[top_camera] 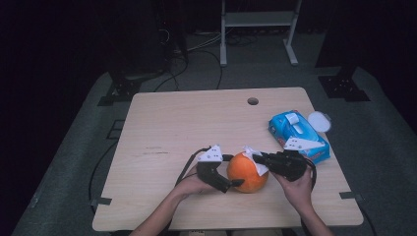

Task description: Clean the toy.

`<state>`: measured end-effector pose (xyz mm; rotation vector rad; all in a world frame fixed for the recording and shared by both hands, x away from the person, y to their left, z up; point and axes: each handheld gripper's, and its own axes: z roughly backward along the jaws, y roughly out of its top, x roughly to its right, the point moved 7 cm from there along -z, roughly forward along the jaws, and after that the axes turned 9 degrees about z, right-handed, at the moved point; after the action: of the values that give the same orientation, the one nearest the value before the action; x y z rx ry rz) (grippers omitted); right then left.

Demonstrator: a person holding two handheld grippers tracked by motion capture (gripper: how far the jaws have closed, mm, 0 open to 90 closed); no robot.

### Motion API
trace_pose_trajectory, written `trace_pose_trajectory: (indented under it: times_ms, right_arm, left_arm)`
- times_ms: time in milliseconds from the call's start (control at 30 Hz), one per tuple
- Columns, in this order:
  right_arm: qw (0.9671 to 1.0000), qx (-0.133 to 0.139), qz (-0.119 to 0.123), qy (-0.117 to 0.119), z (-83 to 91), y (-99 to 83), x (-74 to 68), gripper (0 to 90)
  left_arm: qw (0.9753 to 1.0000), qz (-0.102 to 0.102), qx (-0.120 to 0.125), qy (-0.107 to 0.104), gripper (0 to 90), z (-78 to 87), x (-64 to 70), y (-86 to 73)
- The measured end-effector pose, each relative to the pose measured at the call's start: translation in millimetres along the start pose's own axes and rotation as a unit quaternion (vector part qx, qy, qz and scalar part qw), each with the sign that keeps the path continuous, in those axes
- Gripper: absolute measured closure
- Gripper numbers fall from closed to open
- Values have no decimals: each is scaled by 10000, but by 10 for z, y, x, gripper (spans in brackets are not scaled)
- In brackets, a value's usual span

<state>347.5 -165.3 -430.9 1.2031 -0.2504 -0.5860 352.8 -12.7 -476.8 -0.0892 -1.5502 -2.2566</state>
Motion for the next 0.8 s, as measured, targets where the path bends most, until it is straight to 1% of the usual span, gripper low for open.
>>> trace_pose_trajectory:
  times_ms: [33,67,100,133,167,200,267,300,333,400,433,467,500,567,600,633,667,733,800]
  right_arm:
    - [10000,1,-3,-15,3,2,5,801]
    - [10000,1,-3,-15,3,2,5,801]
    - [10000,42,-42,-19,18,11,16,800]
    - [9999,86,-83,-1,27,22,15,801]
    - [9999,128,-100,27,36,38,10,800]
    - [9999,128,-100,27,36,38,10,800]
    - [9997,218,-90,82,44,81,-20,801]
    - [9995,256,-127,130,44,89,-27,801]
    - [9994,264,-142,151,38,92,-28,800]
    - [9996,173,-167,171,0,64,-18,799]
    - [9995,125,-207,195,-32,36,-9,799]
    - [9995,125,-207,195,-32,36,-9,799]
    - [9991,115,-318,255,-76,-2,7,799]
    - [9995,102,-230,209,-78,11,-11,802]
    - [9996,93,-164,194,-74,27,-38,803]
    - [9998,96,-88,179,-75,42,-65,803]
    - [9998,114,-42,185,-77,57,-97,804]
    - [9996,132,132,218,-86,91,-164,803]
    - [9989,176,247,353,-97,133,-257,802]
  left_arm:
    - [10000,-58,43,27,101,15,14,11]
    - [10000,-58,43,27,157,15,14,11]
    - [9999,-108,-9,122,216,59,48,50]
    - [9999,-108,-9,122,250,59,48,50]
    - [9996,-208,-66,168,277,102,103,98]
    - [9996,-208,-66,168,289,102,103,98]
    - [9994,-277,-115,179,294,174,138,155]
    - [9994,-282,-97,146,295,262,157,210]
    - [9994,-291,-137,155,294,296,157,223]
    - [9990,-300,-248,239,294,325,132,210]
    - [9989,-267,-299,255,294,321,113,185]
    - [9989,-267,-299,255,294,321,113,185]
    - [9991,-145,-309,268,296,305,78,148]
    - [9990,-62,-301,311,298,303,60,144]
    - [9990,-62,-301,311,296,303,60,144]
    - [9989,19,-284,363,293,290,41,139]
    - [9989,40,-276,375,288,279,36,131]
    - [9988,84,-242,413,283,255,28,121]
    - [9987,140,-208,437,280,235,33,122]
